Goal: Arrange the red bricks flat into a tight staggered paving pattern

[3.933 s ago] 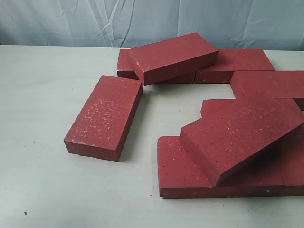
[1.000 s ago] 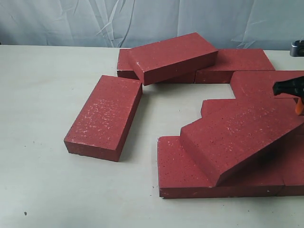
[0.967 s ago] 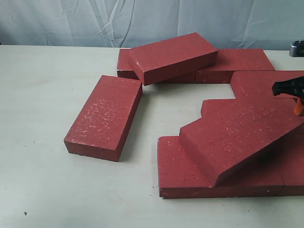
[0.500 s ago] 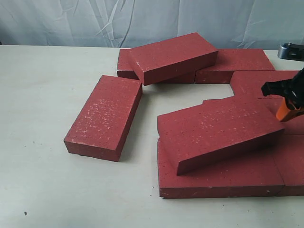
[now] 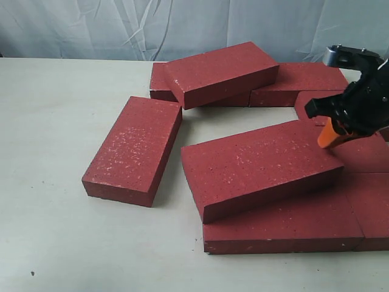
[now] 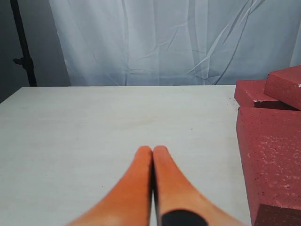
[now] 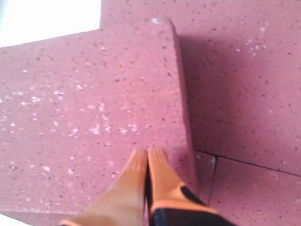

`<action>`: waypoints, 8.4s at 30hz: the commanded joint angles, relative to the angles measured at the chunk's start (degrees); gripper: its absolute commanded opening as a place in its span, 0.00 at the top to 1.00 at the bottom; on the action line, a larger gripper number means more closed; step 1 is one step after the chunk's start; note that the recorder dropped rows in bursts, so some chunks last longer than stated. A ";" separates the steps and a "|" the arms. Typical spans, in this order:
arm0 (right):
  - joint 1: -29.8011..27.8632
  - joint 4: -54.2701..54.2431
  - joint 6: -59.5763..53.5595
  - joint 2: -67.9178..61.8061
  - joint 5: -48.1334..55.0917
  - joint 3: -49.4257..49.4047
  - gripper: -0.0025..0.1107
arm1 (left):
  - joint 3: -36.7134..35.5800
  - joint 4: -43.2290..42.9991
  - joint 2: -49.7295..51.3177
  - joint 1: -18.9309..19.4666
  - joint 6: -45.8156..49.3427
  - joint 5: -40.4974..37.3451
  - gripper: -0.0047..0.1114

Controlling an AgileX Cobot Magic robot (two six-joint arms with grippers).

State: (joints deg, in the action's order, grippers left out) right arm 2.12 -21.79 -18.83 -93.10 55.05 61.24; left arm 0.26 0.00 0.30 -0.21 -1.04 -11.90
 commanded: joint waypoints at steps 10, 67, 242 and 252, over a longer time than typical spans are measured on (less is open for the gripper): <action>9.30 -2.24 -0.62 5.32 0.08 7.28 0.98 | -0.26 0.00 -0.30 -0.53 -0.09 0.40 0.96; 51.34 21.48 18.49 -37.73 -5.31 43.14 0.98 | -0.26 0.00 -0.30 -0.53 -0.09 0.40 0.96; 1.24 12.80 13.33 -7.29 -8.67 -0.42 0.98 | -0.26 0.00 -0.30 -0.53 -0.09 0.17 0.96; 12.81 9.02 13.33 -7.29 -8.91 -0.42 0.98 | -0.26 0.00 -0.30 -0.53 -0.09 0.17 0.96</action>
State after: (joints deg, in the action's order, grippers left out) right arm 12.80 -10.87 -5.14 -100.40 46.28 61.27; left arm 0.26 0.00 0.30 -0.21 -1.04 -11.90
